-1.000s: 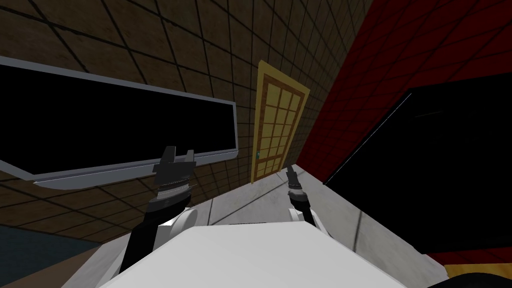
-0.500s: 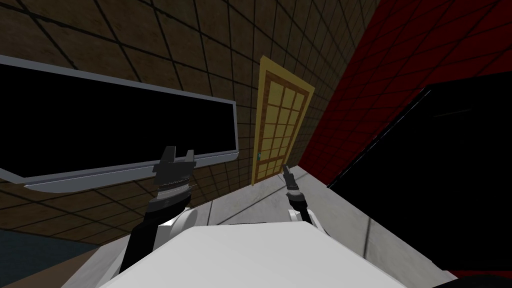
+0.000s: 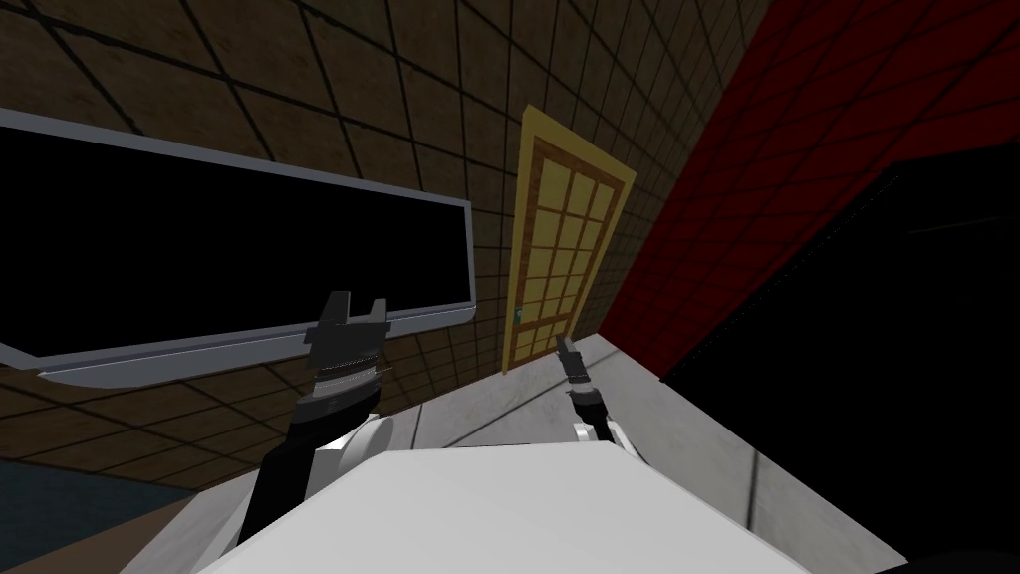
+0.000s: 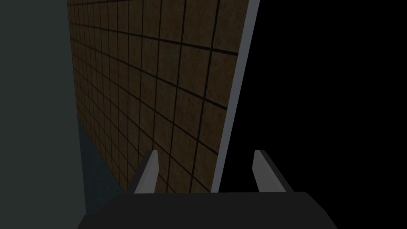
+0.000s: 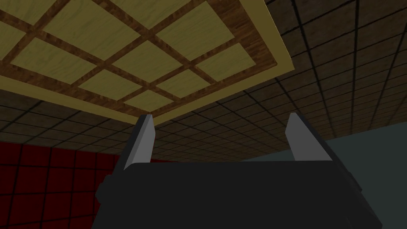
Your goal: Pull the door open
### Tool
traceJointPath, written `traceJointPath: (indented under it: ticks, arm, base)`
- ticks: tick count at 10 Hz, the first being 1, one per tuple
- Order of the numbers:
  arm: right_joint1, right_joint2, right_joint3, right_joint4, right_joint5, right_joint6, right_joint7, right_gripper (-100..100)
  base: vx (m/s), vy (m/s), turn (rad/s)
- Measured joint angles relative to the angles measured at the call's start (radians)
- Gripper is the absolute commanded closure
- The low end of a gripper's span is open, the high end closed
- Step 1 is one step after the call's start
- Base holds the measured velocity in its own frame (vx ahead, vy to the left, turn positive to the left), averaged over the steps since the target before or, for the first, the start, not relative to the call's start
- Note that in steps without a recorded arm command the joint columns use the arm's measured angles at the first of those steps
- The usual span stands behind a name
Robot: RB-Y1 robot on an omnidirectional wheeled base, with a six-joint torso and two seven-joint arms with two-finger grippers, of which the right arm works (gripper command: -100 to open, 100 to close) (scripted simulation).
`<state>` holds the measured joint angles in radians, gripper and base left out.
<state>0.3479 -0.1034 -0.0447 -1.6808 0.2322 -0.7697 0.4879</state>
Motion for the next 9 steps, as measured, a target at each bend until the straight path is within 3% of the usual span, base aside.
traceJointPath:
  ticks: [9]
  arm:
    - [-0.071, -0.019, -0.019, 0.271, 0.093, -0.059, 0.196, -100]
  base:
    - [0.094, -0.009, 0.04]
